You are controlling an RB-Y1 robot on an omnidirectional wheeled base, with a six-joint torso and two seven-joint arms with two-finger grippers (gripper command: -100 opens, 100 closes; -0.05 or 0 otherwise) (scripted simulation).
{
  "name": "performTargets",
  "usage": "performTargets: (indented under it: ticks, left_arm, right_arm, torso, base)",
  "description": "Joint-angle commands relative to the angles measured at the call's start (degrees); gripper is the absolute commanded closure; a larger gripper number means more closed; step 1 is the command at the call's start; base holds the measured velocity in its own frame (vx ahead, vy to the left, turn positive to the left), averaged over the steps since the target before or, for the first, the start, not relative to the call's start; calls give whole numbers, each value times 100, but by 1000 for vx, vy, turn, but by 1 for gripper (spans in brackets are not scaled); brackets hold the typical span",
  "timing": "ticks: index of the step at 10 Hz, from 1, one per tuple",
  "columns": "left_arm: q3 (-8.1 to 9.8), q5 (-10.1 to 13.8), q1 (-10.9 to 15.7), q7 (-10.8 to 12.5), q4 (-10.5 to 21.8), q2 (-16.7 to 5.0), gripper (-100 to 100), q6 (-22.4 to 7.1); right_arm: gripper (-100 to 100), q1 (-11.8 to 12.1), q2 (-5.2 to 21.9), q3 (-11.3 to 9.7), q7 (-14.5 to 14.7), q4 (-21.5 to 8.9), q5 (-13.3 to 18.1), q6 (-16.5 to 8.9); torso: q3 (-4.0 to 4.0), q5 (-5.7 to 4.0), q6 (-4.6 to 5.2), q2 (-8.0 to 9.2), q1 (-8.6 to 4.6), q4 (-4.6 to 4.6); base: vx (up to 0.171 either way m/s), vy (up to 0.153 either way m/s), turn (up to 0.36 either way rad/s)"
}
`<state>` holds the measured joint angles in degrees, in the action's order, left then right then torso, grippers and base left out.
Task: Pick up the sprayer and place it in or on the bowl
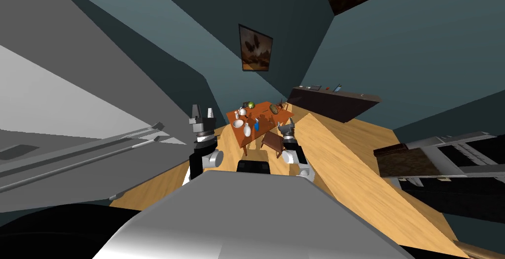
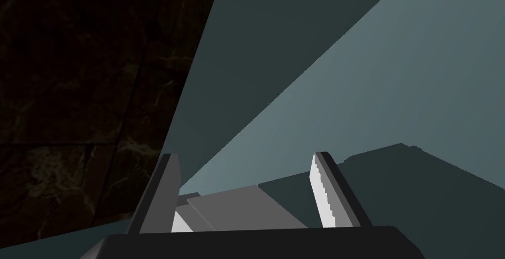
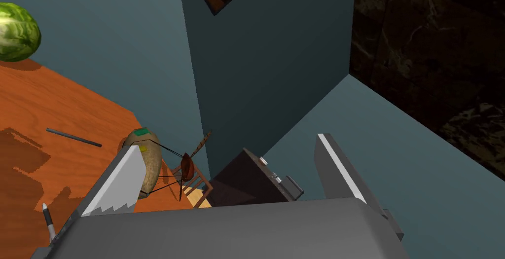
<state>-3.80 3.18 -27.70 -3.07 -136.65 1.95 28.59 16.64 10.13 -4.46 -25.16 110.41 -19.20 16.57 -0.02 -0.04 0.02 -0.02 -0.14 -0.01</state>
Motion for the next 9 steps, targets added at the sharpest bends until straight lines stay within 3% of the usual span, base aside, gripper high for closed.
performTargets:
  ticks: [1, 6, 9]
  left_arm:
    - [0, 0, 0, 0, 0, 0, 0, 0]
    - [0, 0, 0, 0, 0, 0, 0, 0]
    - [0, 0, 0, 0, 0, 0, 0, 0]
  right_arm:
    - [-100, -108, 32, -25, -255, -277, -146, -102]
    - [-100, -577, 41, -119, -920, -1201, -584, -532]
    - [-100, -700, 42, -133, -1065, -1501, -687, -660]
  torso:
    - [0, 0, 0, 0, 0, 0]
    - [-2, 1, -1, -3, 3, 0]
    - [-1, 1, -1, -2, 3, 0]
  base:
    - [-8, -26, 75]
    - [-3, -37, 125]
    - [-3, -29, 85]
